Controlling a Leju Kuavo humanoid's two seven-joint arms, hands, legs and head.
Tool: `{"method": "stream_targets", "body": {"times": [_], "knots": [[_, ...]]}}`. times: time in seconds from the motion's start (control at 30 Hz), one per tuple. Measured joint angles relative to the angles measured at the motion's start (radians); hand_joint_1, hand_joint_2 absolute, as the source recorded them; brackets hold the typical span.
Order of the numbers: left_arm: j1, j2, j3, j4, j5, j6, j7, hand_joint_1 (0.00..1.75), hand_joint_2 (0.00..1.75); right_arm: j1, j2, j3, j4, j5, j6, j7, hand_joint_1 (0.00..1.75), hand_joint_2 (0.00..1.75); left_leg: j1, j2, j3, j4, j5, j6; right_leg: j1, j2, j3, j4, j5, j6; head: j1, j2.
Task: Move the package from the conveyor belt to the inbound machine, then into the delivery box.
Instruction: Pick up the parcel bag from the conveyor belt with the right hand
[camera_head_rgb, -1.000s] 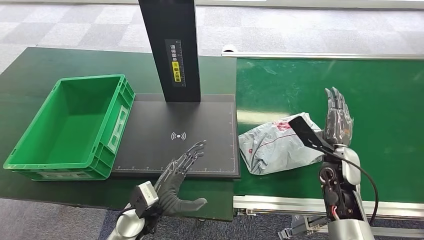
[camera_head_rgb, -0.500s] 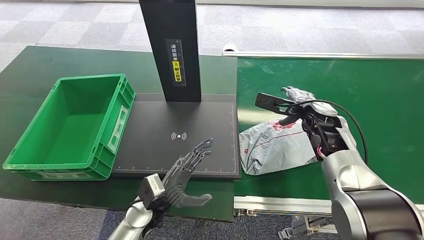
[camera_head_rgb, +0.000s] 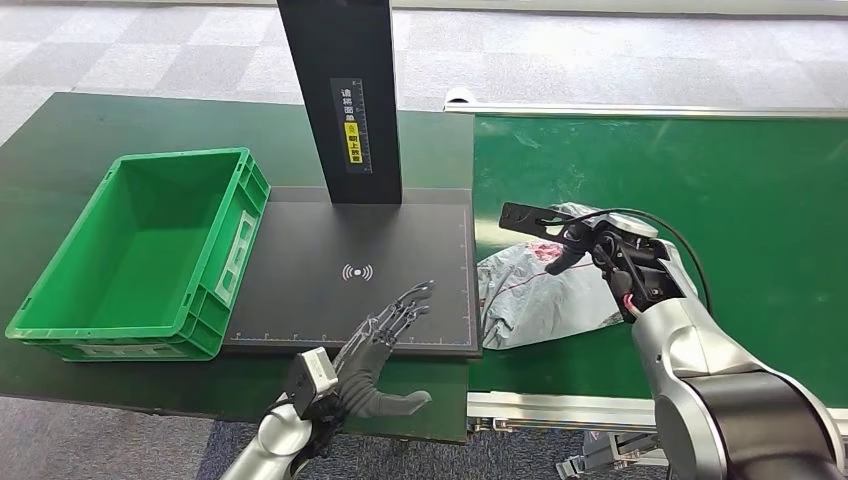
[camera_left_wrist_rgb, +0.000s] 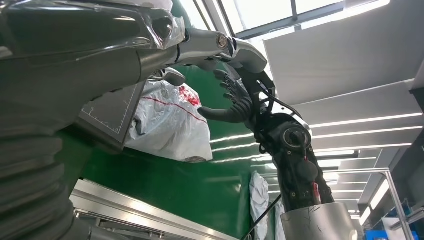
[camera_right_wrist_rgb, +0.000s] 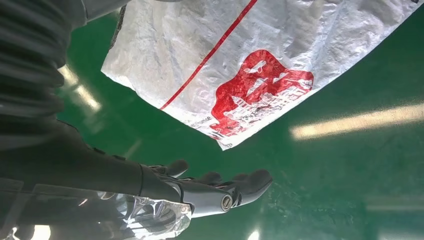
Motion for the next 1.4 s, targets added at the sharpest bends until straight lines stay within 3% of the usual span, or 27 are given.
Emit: {"method": "stream_targets", "body": {"times": [0.07,0.2,0.3,0.53,1.03,1.17,1.4], "knots": [[-0.004,-0.001,-0.004,0.005,0.000,-0.006,0.001,0.00,1.75,0.001,0.000,0.000,0.006,0.002,0.056,0.012,0.00,1.75,0.000,0.000,0.000,0.000,0.000,0.000,0.000,0.000,0.000,0.000,0.000,0.000,0.000,0.000],[-0.038,-0.021,-0.020,0.048,0.001,-0.014,0.000,0.00,1.75,0.040,0.001,0.012,0.022,0.036,0.268,0.041,0.00,1.75,0.000,-0.001,0.000,0.000,0.000,0.000,0.000,0.000,0.000,0.000,0.000,0.000,0.000,0.000],[-0.067,-0.041,-0.034,0.090,0.001,-0.004,-0.002,0.00,1.75,0.079,0.004,0.038,0.031,0.072,0.329,0.036,0.00,1.75,0.000,0.000,0.000,0.000,0.000,0.000,0.000,0.000,0.000,0.000,0.000,0.000,0.000,0.000],[-0.101,-0.066,-0.049,0.135,0.003,0.004,0.001,0.00,1.75,0.094,0.005,0.091,0.037,0.105,0.353,0.007,0.00,1.75,0.000,0.000,0.005,0.000,-0.001,0.000,0.000,0.000,0.004,-0.001,0.000,0.000,0.000,0.000],[-0.106,-0.072,-0.056,0.158,0.015,0.022,0.006,0.00,1.75,0.117,0.005,0.162,0.039,0.157,0.400,-0.037,0.00,1.75,0.000,0.000,0.011,0.000,-0.001,0.000,0.000,0.000,0.010,-0.001,-0.001,0.000,0.000,0.000],[-0.106,-0.072,-0.056,0.164,0.021,0.024,0.005,0.00,1.75,0.137,0.004,0.184,0.039,0.167,0.400,-0.055,1.74,1.75,0.000,0.000,0.014,0.000,-0.001,0.000,0.000,0.000,0.013,-0.001,-0.001,0.000,0.000,0.000],[-0.106,-0.071,-0.054,0.168,0.025,0.033,-0.002,0.00,1.75,0.146,0.006,0.222,0.039,0.189,0.366,-0.067,1.75,1.75,0.000,-0.001,0.020,0.000,-0.001,0.000,0.000,0.000,0.020,-0.002,-0.001,0.000,0.000,0.000]]}}
